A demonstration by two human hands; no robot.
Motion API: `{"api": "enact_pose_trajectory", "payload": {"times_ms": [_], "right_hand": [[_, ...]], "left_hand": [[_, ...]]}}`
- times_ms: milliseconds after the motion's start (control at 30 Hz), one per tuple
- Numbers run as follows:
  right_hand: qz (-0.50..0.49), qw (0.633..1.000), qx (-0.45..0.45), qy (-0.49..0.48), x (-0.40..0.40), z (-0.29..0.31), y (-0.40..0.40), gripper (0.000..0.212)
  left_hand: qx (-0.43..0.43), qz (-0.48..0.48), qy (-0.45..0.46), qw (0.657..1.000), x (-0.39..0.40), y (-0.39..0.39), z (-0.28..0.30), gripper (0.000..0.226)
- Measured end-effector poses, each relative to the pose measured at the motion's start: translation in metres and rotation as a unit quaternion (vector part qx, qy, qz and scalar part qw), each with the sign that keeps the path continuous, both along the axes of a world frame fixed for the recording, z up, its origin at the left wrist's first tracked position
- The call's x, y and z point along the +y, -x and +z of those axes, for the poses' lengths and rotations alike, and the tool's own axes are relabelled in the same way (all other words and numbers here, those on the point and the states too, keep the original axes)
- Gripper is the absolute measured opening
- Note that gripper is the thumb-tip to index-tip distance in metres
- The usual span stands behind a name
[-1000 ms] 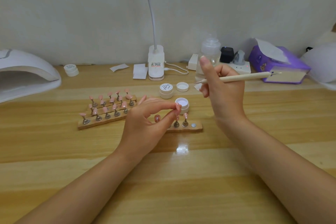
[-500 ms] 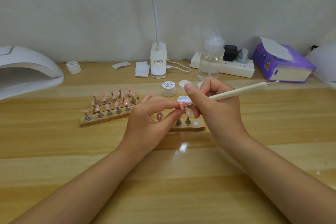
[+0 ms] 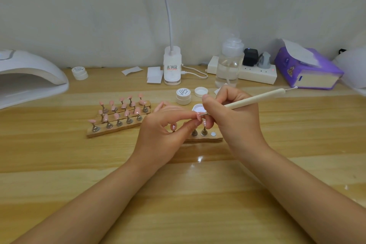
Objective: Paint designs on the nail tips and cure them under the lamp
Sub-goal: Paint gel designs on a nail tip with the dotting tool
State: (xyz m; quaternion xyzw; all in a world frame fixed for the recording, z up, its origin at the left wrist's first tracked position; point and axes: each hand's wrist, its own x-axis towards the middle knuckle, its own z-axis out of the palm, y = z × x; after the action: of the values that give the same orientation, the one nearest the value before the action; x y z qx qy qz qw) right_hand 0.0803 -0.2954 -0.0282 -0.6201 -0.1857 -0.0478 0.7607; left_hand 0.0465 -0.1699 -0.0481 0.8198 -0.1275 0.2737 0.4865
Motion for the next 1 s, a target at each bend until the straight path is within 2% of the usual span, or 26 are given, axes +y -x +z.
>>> {"api": "enact_pose_trajectory", "payload": {"times_ms": [1000], "right_hand": [[-0.012, 1.0, -0.006, 0.014, 0.0008, -0.0008, 0.0008, 0.036]], "left_hand": [[-0.006, 0.002, -0.005, 1.0, 0.0009, -0.0009, -0.0014, 0.015]]}}
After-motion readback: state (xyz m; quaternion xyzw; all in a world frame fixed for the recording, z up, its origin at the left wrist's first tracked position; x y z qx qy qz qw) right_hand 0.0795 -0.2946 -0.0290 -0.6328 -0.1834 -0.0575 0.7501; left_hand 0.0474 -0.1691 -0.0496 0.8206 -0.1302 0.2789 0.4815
